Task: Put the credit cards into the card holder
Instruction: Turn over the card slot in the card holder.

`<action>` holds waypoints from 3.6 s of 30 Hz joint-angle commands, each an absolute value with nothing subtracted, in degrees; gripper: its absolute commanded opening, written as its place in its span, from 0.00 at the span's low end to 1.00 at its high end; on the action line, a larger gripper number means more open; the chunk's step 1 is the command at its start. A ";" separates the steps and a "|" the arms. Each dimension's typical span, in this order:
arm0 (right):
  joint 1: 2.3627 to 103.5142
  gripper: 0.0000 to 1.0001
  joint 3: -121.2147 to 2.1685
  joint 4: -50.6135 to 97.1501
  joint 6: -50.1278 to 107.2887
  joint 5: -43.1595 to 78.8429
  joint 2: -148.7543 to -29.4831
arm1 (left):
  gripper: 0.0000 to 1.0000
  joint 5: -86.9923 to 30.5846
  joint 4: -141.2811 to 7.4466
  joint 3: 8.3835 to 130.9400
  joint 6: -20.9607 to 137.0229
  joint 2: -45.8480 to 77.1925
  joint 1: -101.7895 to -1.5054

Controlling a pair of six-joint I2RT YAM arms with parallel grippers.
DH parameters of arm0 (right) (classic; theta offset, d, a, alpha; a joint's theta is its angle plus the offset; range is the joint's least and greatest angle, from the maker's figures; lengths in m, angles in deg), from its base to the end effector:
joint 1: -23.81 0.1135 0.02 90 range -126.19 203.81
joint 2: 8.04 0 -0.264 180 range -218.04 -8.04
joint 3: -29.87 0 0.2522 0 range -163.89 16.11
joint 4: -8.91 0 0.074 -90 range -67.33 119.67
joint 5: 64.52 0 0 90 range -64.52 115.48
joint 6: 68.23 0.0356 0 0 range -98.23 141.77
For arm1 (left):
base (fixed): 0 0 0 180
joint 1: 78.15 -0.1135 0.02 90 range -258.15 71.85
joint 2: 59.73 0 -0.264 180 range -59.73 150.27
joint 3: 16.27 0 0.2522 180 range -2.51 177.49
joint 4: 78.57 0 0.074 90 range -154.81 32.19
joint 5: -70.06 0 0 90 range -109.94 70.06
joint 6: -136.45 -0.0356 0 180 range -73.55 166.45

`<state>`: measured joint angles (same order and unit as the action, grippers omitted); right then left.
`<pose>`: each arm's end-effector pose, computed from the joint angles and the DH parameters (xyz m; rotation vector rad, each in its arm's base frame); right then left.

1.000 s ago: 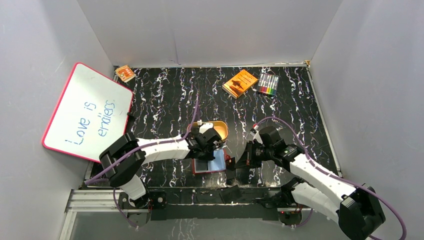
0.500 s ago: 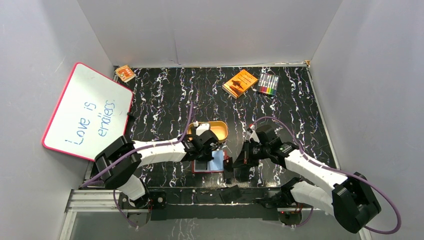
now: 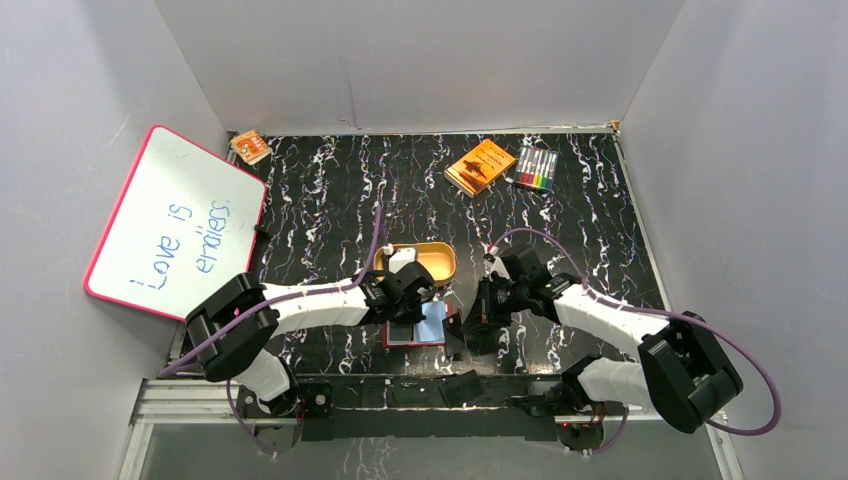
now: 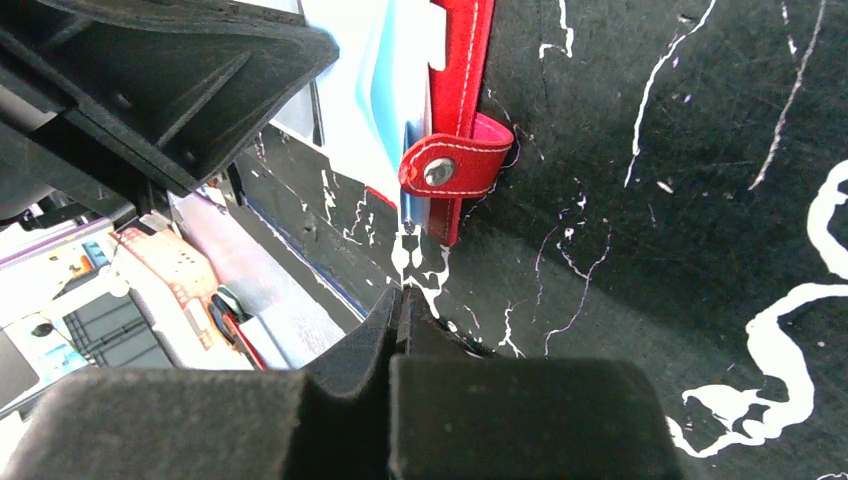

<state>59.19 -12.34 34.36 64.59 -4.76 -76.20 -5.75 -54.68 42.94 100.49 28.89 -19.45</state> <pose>0.1640 0.1385 0.1663 -0.0799 2.7163 1.1648 0.1624 -0.2503 0.1666 -0.0015 2.5396 -0.5259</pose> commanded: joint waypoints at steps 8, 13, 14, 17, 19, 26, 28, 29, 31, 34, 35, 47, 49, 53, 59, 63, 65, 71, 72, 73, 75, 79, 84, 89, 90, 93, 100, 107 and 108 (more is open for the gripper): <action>59.14 0.00 -14.79 27.88 61.86 -11.06 -78.61 | 0.12 -4.13 -48.60 41.71 100.10 26.84 -19.17; 59.22 0.00 -15.00 26.59 62.03 -12.54 -78.91 | 0.40 -4.03 -47.29 43.52 99.83 24.30 -19.25; 59.34 0.00 -14.96 26.35 62.09 -12.69 -79.02 | 0.44 -3.96 -47.03 43.96 99.68 23.70 -19.21; 59.81 0.00 -14.82 25.56 62.17 -12.83 -79.60 | 0.53 -3.86 -46.26 45.02 99.37 21.74 -19.21; 60.26 0.00 -14.83 25.15 62.29 -12.71 -80.11 | 0.55 -3.94 -45.92 45.57 99.12 21.00 -19.24; 60.33 0.00 -15.48 31.86 62.66 -2.84 -74.74 | 0.61 -5.15 -45.59 46.73 95.91 22.40 -19.17; 60.37 0.00 -15.48 34.31 62.64 -0.75 -71.98 | 0.63 -6.00 -45.65 47.00 94.91 23.87 -19.05; 60.37 0.00 -15.40 35.34 62.62 -0.11 -70.62 | 0.64 -6.05 -45.69 47.17 94.50 24.68 -18.89; 60.37 0.00 -15.13 37.22 62.32 0.65 -67.96 | 0.64 -5.84 -45.66 47.68 93.68 26.31 -18.48; 60.36 0.00 -14.85 39.81 62.15 1.62 -64.86 | 0.65 -5.10 -45.67 48.71 92.25 29.08 -17.68; 60.37 0.00 -14.86 40.64 62.11 1.89 -64.01 | 0.65 -4.97 -45.53 49.07 91.84 30.07 -17.46; 60.37 0.00 -16.23 41.81 62.14 0.94 -63.74 | 0.24 -2.70 -43.23 47.14 92.70 34.21 -16.98; 60.30 0.00 -16.24 40.88 61.95 -0.42 -64.52 | 0.13 -1.98 -43.21 46.35 93.14 33.01 -16.98; 60.85 0.00 -16.47 38.83 61.40 -3.57 -66.20 | 0.00 -0.94 -43.02 45.71 93.64 31.66 -16.98; 64.86 0.00 -19.35 36.19 60.61 -4.69 -71.21 | 0.00 -0.69 -44.06 44.61 94.91 30.19 -16.98; 66.15 0.00 -20.46 33.57 61.18 -4.62 -74.26 | 0.00 -0.62 -44.29 44.15 95.57 29.94 -16.98; 66.27 0.00 -21.28 33.44 61.09 -4.30 -76.26 | 0.00 -0.61 -44.48 43.92 95.75 29.63 -16.98; 66.28 0.00 -21.60 32.42 61.17 -3.34 -80.12 | 0.00 -0.50 -44.53 43.65 95.87 29.17 -16.95; 66.31 0.00 -21.65 32.10 61.22 -3.53 -80.63 | 0.00 -0.52 -44.56 43.56 95.95 29.13 -16.96; 66.33 0.00 -21.62 31.73 61.21 -3.81 -81.03 | 0.00 -0.52 -44.58 43.47 96.09 28.98 -16.97; 66.26 0.00 -21.75 31.51 61.00 -4.11 -81.92 | 0.00 -0.52 -44.59 43.30 96.16 28.71 -17.00; 66.43 0.00 -21.24 28.56 60.94 -6.96 -84.81 | 0.00 -0.77 -44.53 43.64 96.39 27.79 -16.98; 66.94 0.00 -21.77 24.10 61.47 -8.29 -89.59 | 0.52 -0.54 -40.50 49.87 93.63 23.71 -16.98; 67.61 0.00 -23.15 20.48 62.37 -9.73 -92.11 | 0.58 -1.31 -36.38 54.87 91.50 20.73 -16.98; 67.78 0.00 -23.55 20.40 62.29 -9.82 -92.65 | 0.58 -1.65 -36.21 55.15 91.50 20.16 -16.98; 68.48 0.00 -24.78 20.24 62.40 -9.94 -94.04 | 0.59 -0.84 -34.23 55.71 92.62 17.87 -16.98; 71.72 0.00 -28.41 19.22 63.42 -9.03 -97.45 | 0.58 8.26 -28.20 47.17 100.76 6.21 -17.39; 74.01 0.00 -33.71 17.40 64.66 -7.21 -105.11 | 0.57 8.96 -28.58 38.99 104.79 -2.19 -18.53; 74.12 0.00 -34.31 17.21 64.92 -7.06 -106.10 | 0.57 8.97 -29.38 38.59 104.64 -2.40 -18.55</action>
<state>73.33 -30.67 20.50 63.85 -7.66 -103.35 5.86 -29.81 40.32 102.09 -0.16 -18.05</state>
